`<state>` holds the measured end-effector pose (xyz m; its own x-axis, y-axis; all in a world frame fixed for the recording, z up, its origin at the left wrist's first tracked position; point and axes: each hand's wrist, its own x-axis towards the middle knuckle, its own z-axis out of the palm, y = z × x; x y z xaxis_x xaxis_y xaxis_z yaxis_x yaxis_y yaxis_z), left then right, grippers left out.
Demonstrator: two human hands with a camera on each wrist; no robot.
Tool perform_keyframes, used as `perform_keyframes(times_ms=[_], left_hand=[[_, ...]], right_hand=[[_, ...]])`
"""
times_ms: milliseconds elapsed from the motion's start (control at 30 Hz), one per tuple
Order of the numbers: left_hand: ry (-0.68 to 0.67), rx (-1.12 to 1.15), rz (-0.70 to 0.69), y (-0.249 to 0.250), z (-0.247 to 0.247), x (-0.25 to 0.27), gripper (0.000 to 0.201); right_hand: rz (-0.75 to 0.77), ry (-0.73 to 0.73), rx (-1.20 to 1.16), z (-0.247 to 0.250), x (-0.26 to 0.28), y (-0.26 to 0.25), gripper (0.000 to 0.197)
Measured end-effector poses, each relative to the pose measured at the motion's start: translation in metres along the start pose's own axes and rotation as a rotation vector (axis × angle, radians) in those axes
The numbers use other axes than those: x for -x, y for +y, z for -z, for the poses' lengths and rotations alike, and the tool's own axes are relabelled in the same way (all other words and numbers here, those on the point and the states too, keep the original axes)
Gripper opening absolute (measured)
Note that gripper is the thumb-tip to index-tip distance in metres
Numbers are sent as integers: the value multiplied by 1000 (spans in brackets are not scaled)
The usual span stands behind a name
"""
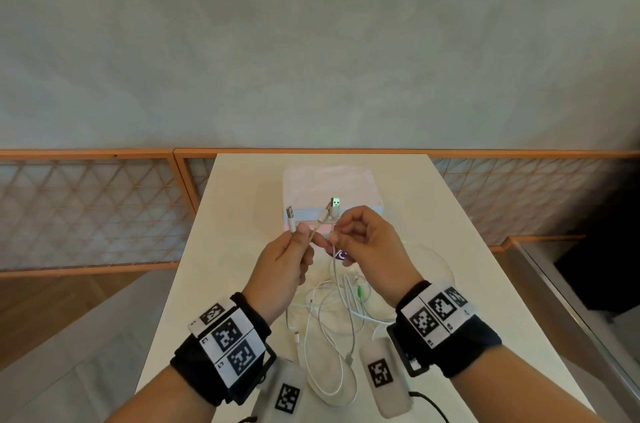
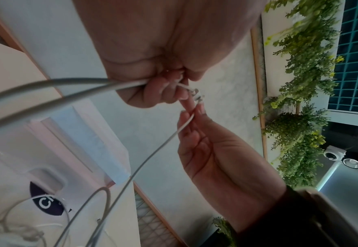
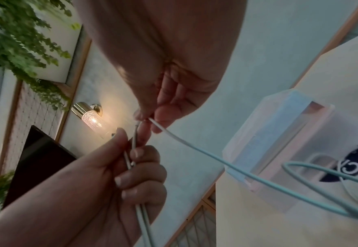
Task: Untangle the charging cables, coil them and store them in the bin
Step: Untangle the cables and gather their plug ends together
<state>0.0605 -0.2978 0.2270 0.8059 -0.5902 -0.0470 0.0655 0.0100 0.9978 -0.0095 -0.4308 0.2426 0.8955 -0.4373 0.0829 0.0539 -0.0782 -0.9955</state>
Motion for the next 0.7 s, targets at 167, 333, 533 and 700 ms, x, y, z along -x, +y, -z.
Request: perform_keyframes(times_ms=[167,333,533,700], left_hand=[[-59,25,55,2,-6,2,29],[-103,-177,-42,-1,-6,-3,29],[-34,-77,-185,11,7,-9,31],[-31,124,-192,35,28,-11,29]], right_hand=[[64,-73,19,-3,5,3,24],[38,-127,75,-4,5,15,29],[-25,-343,363,6,12,53,5],[-61,-352,695,34,15,98,21]])
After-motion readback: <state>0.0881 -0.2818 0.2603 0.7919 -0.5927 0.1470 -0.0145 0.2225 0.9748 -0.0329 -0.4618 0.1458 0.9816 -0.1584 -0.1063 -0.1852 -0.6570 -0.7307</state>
